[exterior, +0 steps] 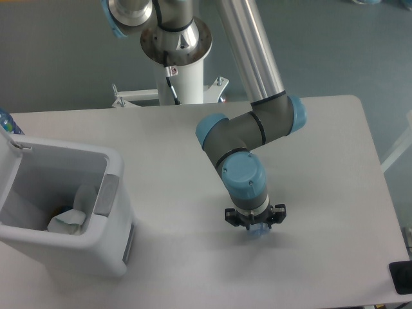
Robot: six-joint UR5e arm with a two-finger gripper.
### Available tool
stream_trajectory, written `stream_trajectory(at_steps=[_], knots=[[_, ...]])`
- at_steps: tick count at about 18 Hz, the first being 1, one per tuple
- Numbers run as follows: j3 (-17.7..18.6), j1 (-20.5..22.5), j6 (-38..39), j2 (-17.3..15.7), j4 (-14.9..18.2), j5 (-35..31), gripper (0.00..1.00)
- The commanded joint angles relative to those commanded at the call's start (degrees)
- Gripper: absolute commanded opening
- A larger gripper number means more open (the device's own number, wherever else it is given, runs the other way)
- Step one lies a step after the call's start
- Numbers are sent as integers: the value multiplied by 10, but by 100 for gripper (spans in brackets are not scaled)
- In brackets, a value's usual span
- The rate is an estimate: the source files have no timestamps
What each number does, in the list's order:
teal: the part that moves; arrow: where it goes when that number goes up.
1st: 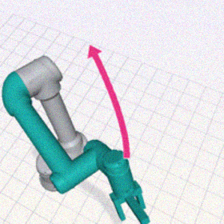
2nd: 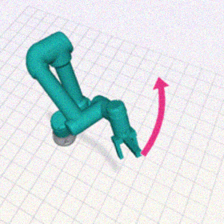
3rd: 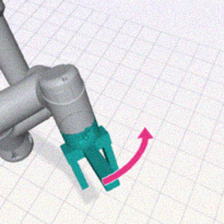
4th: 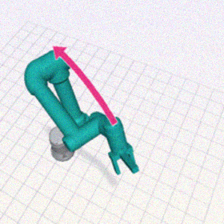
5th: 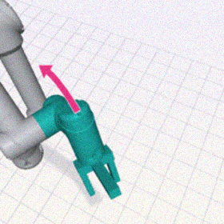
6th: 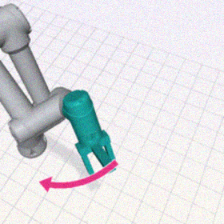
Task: Place the trash in the trash can
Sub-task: 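Lower the gripper and close it around the bottle, then lift the bottle and carry it over the white bin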
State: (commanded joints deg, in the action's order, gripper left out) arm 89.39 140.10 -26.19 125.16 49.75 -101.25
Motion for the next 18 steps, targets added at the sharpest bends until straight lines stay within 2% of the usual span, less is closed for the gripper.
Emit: stream_trajectory(at_steps=[2, 4, 8, 11, 18], knots=[[-7, -2, 10, -3, 0, 4, 39], [-29, -2, 39, -2, 1, 19, 39], [-80, 2, 77, -13, 1, 107, 39], [-106, 4, 110, -39, 1, 171, 39], [-134, 33, 128, -126, 0, 402, 39]])
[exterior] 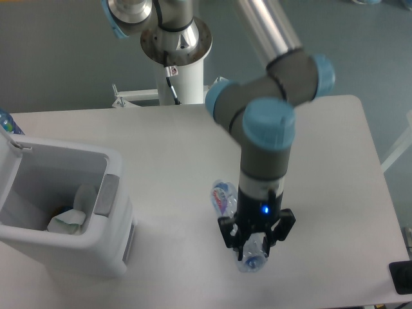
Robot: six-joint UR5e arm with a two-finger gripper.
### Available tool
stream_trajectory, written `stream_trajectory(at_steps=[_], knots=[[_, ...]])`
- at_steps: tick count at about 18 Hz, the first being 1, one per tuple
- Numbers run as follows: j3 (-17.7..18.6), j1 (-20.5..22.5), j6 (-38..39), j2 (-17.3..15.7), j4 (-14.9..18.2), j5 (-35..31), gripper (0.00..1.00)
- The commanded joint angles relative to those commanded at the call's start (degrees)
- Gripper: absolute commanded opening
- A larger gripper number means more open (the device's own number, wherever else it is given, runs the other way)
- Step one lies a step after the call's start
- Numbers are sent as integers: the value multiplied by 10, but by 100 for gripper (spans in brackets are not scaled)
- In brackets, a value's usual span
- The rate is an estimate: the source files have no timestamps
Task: Place the trash in the trash can
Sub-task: 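Lift the bottle and carry it over the white bin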
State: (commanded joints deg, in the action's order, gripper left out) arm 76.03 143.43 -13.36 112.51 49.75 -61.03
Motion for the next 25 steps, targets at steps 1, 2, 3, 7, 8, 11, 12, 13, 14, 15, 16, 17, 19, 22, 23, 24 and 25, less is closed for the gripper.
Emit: stream_trajectory(at_steps=[1, 2, 3, 7, 8, 11, 12, 13, 14, 15, 16, 17, 19, 22, 23, 24, 25], knots=[[-4, 2, -2, -8, 0, 24, 39], [-11, 2, -4, -16, -1, 44, 39], [-21, 1, -4, -20, -6, 63, 39], [-48, -5, -7, -32, -40, 140, 39], [-49, -8, -7, -39, -45, 160, 39], [-48, -24, -3, -53, -47, 200, 39], [-49, -30, -1, -55, -47, 202, 39], [-49, -38, 4, -55, -48, 202, 39], [-50, -45, 25, -55, -49, 202, 39], [-54, -46, 55, -59, -50, 202, 39], [-59, -47, 73, -60, -50, 202, 39], [-60, -54, 76, -60, -50, 202, 39], [-58, -68, 74, -55, -56, 202, 39], [-52, -94, 73, -41, -79, 196, 39], [-53, -101, 72, -36, -81, 195, 39], [-53, -107, 72, -31, -87, 195, 39], [-52, -114, 72, -27, -93, 195, 41]])
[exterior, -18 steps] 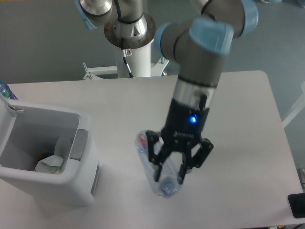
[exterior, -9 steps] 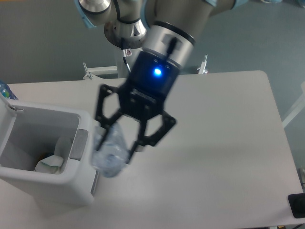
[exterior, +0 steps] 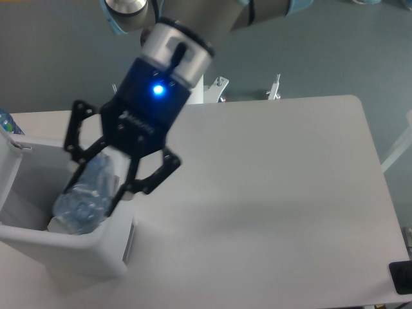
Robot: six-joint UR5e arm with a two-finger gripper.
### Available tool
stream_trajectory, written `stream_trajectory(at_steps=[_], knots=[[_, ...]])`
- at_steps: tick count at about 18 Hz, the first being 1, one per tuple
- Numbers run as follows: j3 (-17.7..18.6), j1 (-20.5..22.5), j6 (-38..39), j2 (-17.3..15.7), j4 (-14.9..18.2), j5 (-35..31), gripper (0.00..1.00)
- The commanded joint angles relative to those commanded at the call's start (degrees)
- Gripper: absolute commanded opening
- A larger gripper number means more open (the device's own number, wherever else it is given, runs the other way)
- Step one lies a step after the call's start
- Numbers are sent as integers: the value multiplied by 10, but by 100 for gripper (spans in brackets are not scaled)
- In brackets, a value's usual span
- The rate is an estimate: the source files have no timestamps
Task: Place the trash in the trash can
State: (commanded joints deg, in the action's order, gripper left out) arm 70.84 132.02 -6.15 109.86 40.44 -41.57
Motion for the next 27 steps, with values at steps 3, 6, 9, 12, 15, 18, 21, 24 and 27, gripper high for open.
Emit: stream_trajectory(at_steps=[3, 6, 9, 12, 15, 18, 21, 24, 27], knots=[[16, -18, -45, 4, -10, 0, 43], [63, -42, -119, -17, -10, 0, 46], [83, -42, -126, -33, -10, 0, 72], [85, -41, -129, -37, -10, 0, 100], [97, -37, -130, -40, -10, 0, 100], [112, -22, -129, -58, -10, 0, 100], [122, 5, -125, -76, -7, -9, 100], [130, 32, -130, -83, -5, -41, 100], [131, 62, -133, -83, -3, -86, 100]])
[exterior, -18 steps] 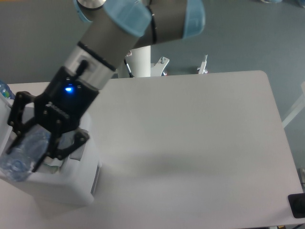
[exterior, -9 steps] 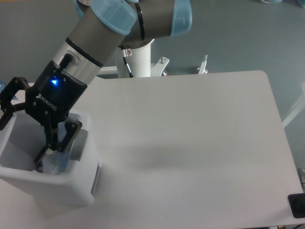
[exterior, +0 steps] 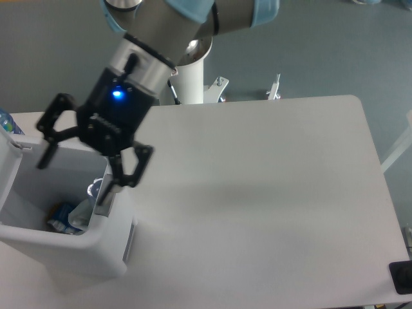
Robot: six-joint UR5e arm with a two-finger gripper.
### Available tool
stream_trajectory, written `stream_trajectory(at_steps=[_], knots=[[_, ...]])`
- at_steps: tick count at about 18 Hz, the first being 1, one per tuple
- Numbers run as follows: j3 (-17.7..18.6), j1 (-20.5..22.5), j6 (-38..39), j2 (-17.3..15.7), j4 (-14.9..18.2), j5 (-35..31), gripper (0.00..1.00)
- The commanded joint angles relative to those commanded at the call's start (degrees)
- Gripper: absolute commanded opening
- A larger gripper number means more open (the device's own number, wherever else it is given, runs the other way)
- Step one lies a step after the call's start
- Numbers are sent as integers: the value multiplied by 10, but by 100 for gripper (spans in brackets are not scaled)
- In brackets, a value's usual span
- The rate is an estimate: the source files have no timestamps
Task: Place the trash in the trash can
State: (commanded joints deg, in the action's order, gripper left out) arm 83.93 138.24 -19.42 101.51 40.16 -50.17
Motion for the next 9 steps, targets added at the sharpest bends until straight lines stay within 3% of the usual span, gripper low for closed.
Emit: stream_trajectory(at_steps=[3, 5, 9], knots=[[31, 29, -28, -18, 4, -73, 100], [70, 47, -93, -41, 10, -138, 100], [148, 72, -248, -83, 53, -223, 100]])
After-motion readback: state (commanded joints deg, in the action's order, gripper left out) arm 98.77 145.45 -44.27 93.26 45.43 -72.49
